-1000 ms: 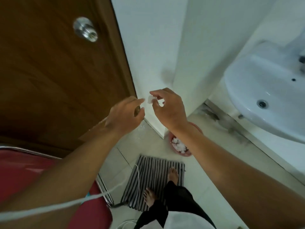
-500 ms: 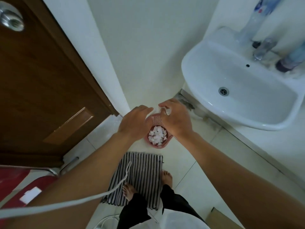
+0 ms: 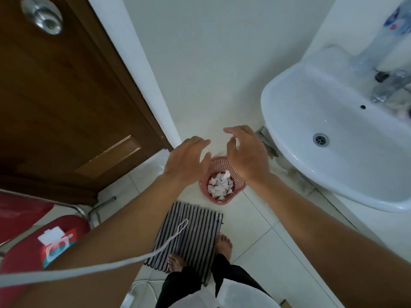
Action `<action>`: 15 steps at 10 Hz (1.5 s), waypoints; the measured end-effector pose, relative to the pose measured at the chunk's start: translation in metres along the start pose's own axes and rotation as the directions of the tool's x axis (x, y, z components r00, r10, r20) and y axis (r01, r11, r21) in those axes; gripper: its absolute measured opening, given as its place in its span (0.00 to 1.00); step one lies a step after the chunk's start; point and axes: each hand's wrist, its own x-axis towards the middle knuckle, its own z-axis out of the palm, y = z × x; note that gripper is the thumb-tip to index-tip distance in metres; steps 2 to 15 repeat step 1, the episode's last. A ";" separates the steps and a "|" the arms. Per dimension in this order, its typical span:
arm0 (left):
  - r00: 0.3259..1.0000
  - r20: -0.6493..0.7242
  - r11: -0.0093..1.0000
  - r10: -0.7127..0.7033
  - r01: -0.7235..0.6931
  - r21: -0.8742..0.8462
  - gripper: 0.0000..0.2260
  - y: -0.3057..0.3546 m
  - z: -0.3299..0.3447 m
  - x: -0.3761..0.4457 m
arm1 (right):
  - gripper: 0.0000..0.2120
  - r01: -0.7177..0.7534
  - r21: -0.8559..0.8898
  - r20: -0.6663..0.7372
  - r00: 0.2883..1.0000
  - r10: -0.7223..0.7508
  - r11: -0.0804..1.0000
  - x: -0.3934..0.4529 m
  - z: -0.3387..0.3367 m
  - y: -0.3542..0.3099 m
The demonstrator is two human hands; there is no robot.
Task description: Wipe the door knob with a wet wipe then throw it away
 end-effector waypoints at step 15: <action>0.997 -0.067 0.999 -0.025 0.027 0.023 0.19 -0.010 -0.019 -0.005 | 0.14 0.051 0.015 0.007 0.999 -0.051 0.999 0.006 0.002 -0.020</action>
